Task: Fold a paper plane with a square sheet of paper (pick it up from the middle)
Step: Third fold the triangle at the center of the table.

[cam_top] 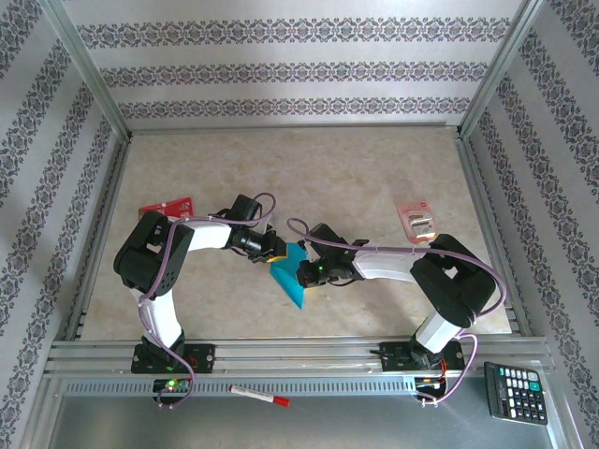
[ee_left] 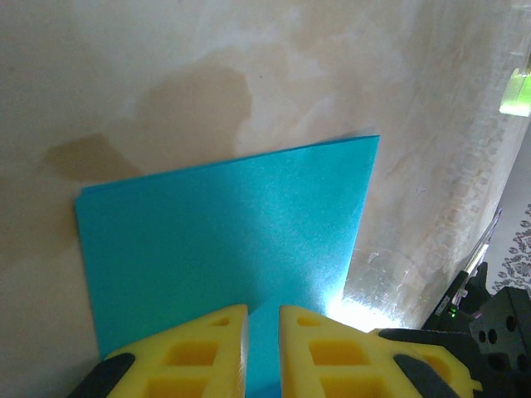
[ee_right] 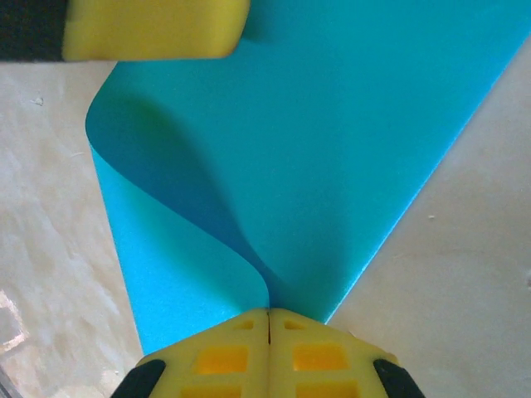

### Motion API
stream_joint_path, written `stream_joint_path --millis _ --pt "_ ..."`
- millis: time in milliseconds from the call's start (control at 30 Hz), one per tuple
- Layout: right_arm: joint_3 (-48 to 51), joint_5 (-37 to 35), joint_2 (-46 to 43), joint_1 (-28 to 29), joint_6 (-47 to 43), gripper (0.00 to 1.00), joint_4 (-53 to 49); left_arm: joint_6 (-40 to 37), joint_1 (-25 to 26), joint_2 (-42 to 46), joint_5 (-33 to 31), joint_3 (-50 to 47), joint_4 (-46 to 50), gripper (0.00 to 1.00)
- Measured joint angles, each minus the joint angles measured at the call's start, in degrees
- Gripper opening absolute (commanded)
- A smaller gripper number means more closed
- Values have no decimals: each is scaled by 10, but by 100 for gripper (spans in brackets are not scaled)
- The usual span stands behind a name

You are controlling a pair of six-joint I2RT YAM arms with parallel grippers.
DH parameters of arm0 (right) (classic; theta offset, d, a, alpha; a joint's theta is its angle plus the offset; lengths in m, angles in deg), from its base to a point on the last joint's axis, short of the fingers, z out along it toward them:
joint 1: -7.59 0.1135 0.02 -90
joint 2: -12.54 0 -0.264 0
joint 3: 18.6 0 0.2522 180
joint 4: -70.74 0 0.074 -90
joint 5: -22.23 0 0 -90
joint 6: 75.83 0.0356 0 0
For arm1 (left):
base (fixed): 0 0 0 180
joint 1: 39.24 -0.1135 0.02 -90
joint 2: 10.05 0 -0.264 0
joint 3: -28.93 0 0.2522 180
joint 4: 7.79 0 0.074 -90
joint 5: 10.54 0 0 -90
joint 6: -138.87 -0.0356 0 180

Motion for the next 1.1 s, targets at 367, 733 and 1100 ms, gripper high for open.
stream_joint_path --millis 367,733,1100 --pt "-10 6 0 0 -11 0 -3 0 0 0 0 0 0 18" --pt "-11 6 12 0 -13 0 -3 -2 0 0 0 0 0 18" --pt "-11 6 12 0 -13 0 -3 -2 0 0 0 0 1 18"
